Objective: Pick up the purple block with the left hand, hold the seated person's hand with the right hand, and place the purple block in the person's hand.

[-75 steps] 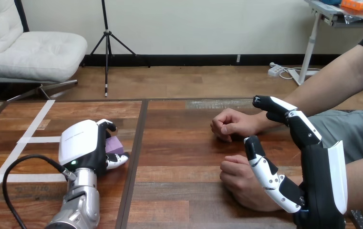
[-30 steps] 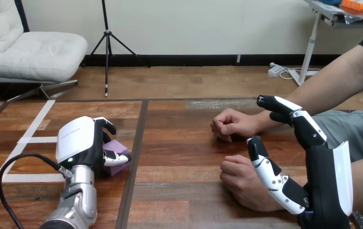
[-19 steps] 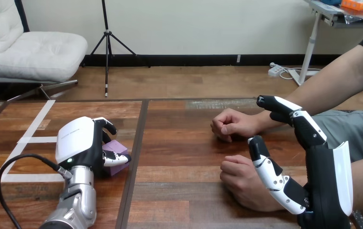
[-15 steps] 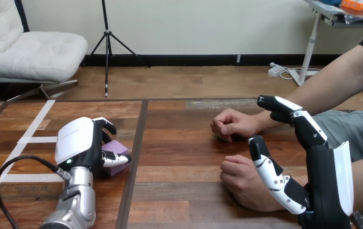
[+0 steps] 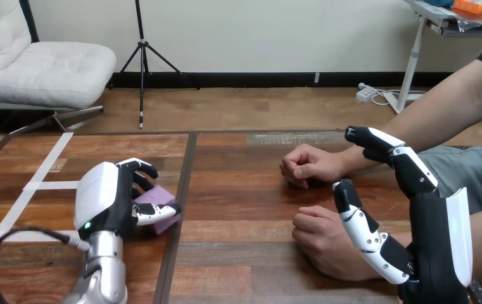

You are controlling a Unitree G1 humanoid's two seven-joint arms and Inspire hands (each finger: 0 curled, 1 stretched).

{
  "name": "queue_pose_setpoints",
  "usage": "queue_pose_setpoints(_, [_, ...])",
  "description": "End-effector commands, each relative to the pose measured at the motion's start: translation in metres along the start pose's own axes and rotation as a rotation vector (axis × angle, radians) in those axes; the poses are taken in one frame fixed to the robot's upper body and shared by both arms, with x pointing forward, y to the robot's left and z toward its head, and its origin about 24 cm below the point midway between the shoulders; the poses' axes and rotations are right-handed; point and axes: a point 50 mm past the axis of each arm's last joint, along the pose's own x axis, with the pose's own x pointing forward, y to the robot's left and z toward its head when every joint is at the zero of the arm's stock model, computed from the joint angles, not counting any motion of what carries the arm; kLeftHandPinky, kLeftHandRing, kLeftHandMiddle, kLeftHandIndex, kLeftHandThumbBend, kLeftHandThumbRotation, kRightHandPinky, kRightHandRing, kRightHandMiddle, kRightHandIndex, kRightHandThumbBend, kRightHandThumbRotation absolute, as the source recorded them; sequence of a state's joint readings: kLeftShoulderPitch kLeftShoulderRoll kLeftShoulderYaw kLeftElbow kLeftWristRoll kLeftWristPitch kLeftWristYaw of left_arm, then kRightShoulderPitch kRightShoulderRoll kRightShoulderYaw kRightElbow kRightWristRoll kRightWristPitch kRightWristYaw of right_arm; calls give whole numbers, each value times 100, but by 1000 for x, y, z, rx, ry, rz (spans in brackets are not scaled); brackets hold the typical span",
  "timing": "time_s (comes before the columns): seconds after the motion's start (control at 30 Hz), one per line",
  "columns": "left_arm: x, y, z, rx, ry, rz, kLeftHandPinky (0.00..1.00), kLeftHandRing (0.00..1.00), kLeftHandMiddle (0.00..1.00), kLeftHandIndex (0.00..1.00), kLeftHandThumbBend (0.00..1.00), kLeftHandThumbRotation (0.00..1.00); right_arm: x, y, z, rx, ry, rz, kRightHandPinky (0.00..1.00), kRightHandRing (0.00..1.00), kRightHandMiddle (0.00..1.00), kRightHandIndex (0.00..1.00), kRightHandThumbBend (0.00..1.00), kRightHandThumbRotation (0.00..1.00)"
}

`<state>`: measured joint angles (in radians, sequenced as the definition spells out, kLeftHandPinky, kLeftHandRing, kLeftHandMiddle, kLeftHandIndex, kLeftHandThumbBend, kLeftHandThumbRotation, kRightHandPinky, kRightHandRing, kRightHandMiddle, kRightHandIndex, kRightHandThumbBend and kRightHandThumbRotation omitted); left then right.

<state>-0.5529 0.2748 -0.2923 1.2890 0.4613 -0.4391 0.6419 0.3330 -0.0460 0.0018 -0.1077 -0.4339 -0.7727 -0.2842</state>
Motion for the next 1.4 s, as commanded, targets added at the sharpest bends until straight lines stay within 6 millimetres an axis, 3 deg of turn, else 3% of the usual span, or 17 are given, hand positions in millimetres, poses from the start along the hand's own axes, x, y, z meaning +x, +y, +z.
queue_pose_setpoints(0.0, [11, 9, 21, -138, -76, 65, 44, 45, 51, 58, 62, 0, 12, -2, 8, 9, -74, -27, 74, 78, 76, 74, 44, 48])
queue_pose_setpoints(0.33, [8, 11, 30, -355, -110, 102, 40, 43, 50, 56, 70, 1, 14, -3, 8, -8, -74, -26, 74, 78, 76, 74, 44, 49])
queue_pose_setpoints(0.63, [4, 12, 36, -451, -161, 132, 42, 43, 50, 56, 72, 0, 17, -6, 7, -38, -70, -9, 75, 78, 76, 75, 46, 50])
queue_pose_setpoints(1.37, [-5, 14, 41, -539, -218, 148, 39, 43, 50, 57, 73, 0, 25, -32, 4, -316, 16, 202, 84, 89, 88, 87, 57, 52])
